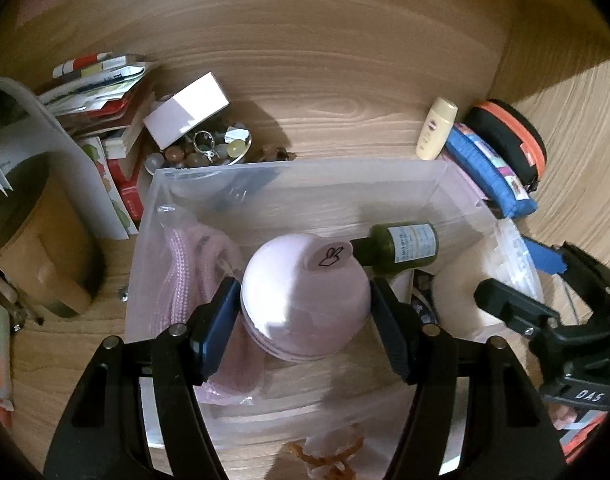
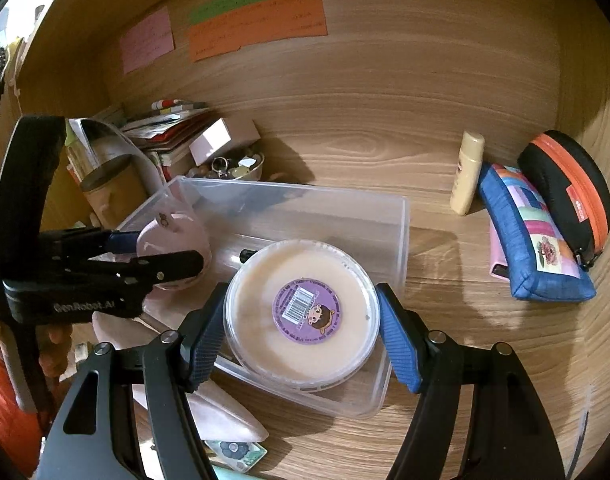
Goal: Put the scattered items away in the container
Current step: 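Carry the pink container and tub into the clear box and open both grippers, then grasp the red velvet pouch with the left gripper while the right grasps the light-blue tube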
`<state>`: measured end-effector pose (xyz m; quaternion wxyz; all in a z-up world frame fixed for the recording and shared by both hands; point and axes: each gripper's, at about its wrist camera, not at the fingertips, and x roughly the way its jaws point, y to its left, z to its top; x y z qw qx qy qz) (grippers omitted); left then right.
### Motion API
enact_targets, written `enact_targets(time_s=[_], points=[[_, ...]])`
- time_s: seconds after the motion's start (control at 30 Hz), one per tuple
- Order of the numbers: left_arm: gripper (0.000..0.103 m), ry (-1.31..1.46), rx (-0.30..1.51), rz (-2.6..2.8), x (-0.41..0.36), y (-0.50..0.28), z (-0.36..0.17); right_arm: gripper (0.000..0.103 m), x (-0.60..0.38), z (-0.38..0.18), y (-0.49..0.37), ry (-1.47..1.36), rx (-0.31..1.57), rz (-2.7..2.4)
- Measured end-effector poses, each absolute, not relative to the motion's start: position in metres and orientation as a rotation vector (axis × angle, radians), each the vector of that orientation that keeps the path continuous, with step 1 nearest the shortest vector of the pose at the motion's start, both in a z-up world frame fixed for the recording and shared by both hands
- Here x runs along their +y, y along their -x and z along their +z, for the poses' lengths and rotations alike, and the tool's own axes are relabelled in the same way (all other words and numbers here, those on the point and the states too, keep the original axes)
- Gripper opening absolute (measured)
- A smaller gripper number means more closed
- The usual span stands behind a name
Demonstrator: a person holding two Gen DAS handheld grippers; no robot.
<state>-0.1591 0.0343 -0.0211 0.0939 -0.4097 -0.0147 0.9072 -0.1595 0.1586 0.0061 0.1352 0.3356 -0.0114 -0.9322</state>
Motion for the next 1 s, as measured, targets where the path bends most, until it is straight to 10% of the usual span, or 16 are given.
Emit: enact_targets(time_s=[1.0], points=[[0.083, 1.112, -0.114, 2.697, 0.019, 0.101, 0.02, 0.087, 0.156, 0.035, 0.119, -0.927, -0.034, -2.805]])
